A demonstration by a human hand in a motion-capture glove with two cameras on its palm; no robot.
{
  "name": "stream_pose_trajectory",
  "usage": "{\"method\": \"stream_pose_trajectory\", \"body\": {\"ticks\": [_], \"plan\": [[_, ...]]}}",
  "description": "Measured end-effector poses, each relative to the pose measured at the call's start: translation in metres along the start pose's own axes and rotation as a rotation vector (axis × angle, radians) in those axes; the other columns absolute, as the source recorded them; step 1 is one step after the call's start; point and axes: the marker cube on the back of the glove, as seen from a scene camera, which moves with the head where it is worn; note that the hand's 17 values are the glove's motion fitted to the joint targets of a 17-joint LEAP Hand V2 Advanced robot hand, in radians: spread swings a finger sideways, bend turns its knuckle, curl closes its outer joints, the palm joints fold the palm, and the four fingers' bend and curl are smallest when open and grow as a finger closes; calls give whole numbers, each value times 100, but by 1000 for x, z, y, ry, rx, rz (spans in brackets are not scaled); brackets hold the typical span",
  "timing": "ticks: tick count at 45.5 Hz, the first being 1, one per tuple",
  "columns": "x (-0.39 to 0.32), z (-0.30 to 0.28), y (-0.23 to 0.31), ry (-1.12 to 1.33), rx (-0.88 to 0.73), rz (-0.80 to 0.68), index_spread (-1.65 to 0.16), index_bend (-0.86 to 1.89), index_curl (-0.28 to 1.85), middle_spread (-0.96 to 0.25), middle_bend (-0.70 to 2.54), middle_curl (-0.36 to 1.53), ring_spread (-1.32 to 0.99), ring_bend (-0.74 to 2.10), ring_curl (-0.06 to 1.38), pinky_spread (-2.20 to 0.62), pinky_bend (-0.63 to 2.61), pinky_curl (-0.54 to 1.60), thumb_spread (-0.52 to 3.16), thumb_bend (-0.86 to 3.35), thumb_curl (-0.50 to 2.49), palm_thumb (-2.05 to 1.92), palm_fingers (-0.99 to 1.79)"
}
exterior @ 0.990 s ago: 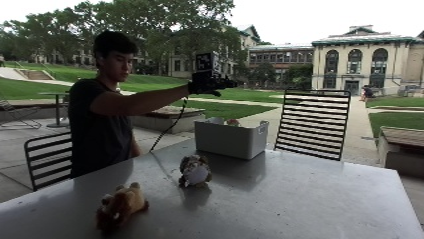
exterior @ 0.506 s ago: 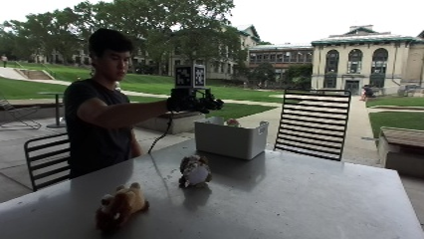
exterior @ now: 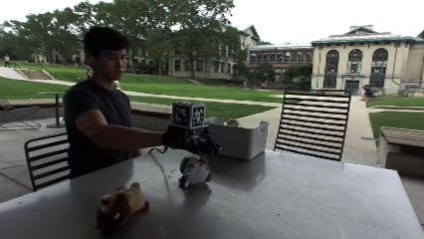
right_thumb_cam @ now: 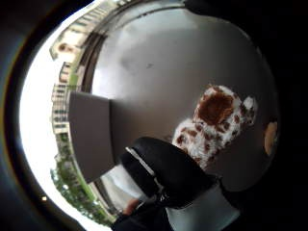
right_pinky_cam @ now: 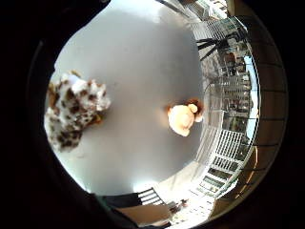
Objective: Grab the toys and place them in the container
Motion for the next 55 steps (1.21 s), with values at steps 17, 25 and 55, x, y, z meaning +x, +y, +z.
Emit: {"method": "stream_pose_trajectory", "body": {"ticks": [17, 25, 55], "plan": [[3, 65, -5, -53, -99, -3, -35, 26, 33, -10, 22, 43, -18, 22, 29, -2, 50, 28, 106, -6, 20, -8, 15], [-4, 79, 1, -103, -174, 34, -34, 32, 38, -10, 16, 42, -20, 22, 30, -2, 65, 33, 112, 2, 23, 6, 34], [-23, 77, 10, 20, 21, 3, -7, 83, 68, -20, 64, 42, -39, 80, 47, -46, 67, 33, 109, 23, 48, 66, 133]]}}
